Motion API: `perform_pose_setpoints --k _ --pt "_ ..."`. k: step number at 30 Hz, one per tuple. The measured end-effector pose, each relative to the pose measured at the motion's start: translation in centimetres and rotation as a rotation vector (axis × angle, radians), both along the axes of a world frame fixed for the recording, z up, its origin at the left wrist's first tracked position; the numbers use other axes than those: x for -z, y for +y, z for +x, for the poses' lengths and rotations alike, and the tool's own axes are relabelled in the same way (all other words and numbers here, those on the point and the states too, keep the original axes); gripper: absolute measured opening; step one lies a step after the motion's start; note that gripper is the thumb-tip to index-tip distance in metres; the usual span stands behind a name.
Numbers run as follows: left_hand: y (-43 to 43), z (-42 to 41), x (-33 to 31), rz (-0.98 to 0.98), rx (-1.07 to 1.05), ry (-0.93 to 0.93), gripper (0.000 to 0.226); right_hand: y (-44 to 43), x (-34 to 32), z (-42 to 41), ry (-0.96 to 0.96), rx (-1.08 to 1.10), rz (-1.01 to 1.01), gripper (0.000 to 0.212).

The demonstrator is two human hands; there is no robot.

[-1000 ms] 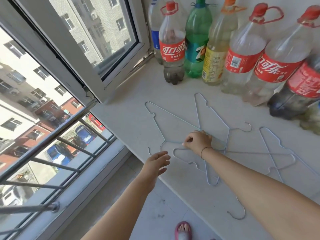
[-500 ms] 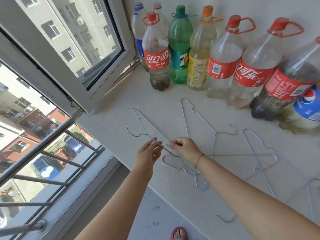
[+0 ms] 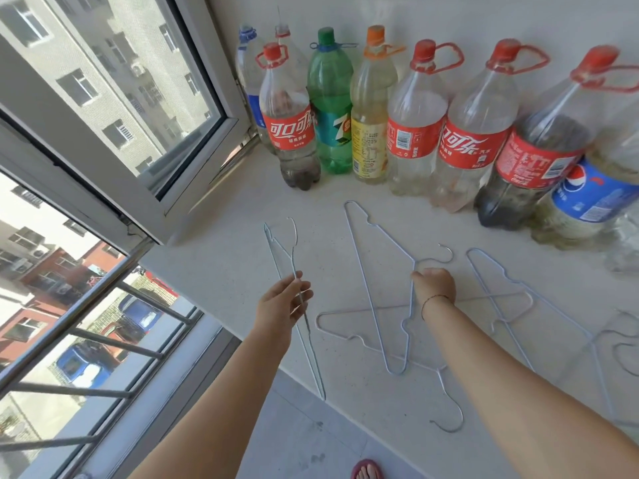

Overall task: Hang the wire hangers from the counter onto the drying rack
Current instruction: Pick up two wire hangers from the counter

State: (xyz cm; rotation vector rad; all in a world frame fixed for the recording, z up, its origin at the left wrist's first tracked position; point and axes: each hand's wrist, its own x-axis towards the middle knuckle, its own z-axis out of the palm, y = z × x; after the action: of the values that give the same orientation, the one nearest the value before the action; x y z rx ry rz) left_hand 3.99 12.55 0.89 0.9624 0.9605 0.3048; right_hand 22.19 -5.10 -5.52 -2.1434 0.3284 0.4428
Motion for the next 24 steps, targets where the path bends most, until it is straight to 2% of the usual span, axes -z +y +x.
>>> perform_pose_setpoints --k 4,7,12,16,21,24 --pt "0.2 -0.4 -0.3 -0.013 0.001 0.002 0.018 0.3 -0.2 1.0 0.119 -0.023 0.015 0.019" --pt "0.3 -0.6 -0.3 -0.019 0.004 0.005 0.019 0.4 -0.4 1.5 0.237 0.066 0.052 0.025" --pt "0.4 -1.2 -0.4 -0.027 0.031 0.006 0.017 0.5 -1.0 1.0 0.308 0.214 0.448 0.015" --pt "0.6 -1.5 -0.5 -0.028 0.036 0.014 0.019 0.8 -2.4 0.2 0.332 0.104 0.577 0.020" --pt "0.9 -2.1 -1.7 0.024 0.057 0.009 0.027 2.2 -4.3 -1.6 0.276 -0.081 0.732 0.006" --pt "0.6 -3.0 -3.2 0.061 0.043 -0.016 0.034 3.2 -6.2 -2.8 0.273 -0.218 0.793 0.010"
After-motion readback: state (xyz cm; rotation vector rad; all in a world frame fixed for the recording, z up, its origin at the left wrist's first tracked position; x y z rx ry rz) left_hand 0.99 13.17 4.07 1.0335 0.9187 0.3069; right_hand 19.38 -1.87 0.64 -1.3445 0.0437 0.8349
